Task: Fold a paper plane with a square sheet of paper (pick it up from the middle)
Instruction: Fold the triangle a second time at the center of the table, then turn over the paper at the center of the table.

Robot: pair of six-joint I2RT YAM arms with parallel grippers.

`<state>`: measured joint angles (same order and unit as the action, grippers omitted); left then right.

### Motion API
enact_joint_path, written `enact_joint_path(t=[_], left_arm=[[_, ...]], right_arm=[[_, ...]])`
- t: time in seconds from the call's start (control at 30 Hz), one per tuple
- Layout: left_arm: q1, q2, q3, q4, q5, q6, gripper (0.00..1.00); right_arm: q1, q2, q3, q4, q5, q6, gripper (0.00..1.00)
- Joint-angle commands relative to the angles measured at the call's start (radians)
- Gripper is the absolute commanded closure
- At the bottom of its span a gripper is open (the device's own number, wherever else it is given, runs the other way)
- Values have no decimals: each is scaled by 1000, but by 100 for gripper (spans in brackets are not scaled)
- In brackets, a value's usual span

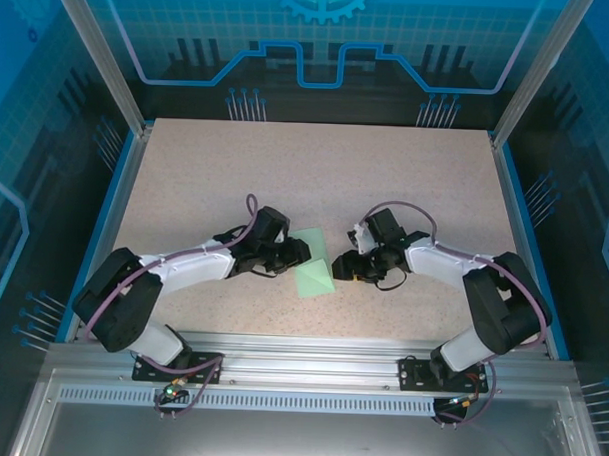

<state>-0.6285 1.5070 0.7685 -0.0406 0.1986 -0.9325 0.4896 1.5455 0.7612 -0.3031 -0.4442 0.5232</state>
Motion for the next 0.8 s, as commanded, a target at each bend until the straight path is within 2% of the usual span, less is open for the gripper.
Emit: enact_joint_path(t=[0.0,0.27,0.77], left_arm=[[-22,54,42,-6,24,15,62],[-45,140,73,10,24,7,63],[-45,191,61,-1,4,9,66]], right_arm=[[23,32,27,-13,17,-9,44],[44,80,49,-4,31,-5,43],[58,146,71,-3,24,-13,41]])
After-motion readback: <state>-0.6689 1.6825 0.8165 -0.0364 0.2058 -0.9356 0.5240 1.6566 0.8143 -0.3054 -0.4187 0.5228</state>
